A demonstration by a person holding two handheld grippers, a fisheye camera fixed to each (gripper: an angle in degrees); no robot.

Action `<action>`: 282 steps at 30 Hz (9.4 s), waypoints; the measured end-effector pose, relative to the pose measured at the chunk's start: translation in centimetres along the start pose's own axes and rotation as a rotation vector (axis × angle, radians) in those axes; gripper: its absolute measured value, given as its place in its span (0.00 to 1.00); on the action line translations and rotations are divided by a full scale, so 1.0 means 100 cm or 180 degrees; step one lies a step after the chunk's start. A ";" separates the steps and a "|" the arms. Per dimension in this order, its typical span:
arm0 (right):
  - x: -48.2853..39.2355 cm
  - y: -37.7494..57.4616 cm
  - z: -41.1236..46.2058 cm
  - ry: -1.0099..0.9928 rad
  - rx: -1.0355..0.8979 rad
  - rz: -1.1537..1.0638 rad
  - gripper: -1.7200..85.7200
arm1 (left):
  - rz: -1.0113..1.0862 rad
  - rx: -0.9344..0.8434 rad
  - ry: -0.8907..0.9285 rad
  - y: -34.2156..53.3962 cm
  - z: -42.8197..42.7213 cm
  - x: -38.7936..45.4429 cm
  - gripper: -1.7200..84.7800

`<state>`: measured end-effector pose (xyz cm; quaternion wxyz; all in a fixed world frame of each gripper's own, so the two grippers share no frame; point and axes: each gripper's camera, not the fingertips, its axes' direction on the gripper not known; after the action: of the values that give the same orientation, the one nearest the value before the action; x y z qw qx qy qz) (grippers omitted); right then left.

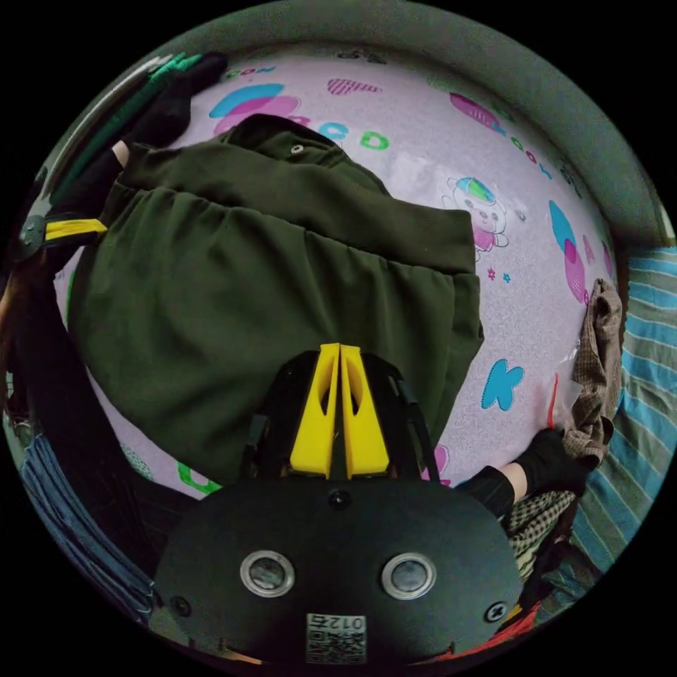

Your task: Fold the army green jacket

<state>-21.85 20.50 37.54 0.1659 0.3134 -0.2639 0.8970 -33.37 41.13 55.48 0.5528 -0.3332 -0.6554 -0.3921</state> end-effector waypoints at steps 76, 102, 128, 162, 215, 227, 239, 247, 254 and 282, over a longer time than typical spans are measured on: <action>0.219 0.076 0.054 -0.1553 -0.0001 0.1120 0.16 | 0.1501 0.0133 -0.0324 -0.013 0.135 0.180 0.02; 0.221 0.003 0.075 -0.0809 0.0208 0.1871 0.09 | 0.1351 0.0611 -0.0198 -0.136 0.092 0.131 0.02; -0.015 -0.086 0.023 0.0304 -0.0487 0.0461 0.07 | 0.1024 0.0563 0.0374 -0.037 0.097 -0.009 0.09; -0.002 -0.079 0.011 0.0079 -0.0452 0.0465 0.06 | 0.1214 0.0450 0.0261 -0.073 0.036 0.035 0.03; 0.126 0.041 0.077 -0.0212 -0.0701 0.1162 0.01 | 0.1015 0.0239 -0.0073 -0.207 0.000 0.060 0.03; 0.168 -0.012 0.019 0.0178 0.0440 0.1209 0.01 | 0.0561 0.0966 0.0148 -0.270 -0.106 0.001 0.03; 0.223 -0.062 0.099 -0.0119 -0.0062 0.1209 0.01 | 0.0674 0.0354 -0.0201 -0.334 -0.077 -0.026 0.03; 0.243 -0.018 0.108 -0.0234 0.0242 0.1334 0.02 | 0.0387 0.0422 0.0493 -0.313 -0.121 -0.108 0.04; 0.286 0.075 0.107 -0.1026 0.0697 0.1560 0.14 | 0.0050 0.0406 0.1120 -0.236 -0.161 -0.216 0.15; 0.342 0.195 0.203 -0.2030 0.1113 0.1844 0.08 | -0.0275 0.0727 0.2244 -0.050 -0.222 -0.305 0.08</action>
<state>-46.79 -2.41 66.05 -0.2363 0.5102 -0.2232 0.7963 -22.36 19.05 26.47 0.7611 -0.0859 -0.4778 -0.4301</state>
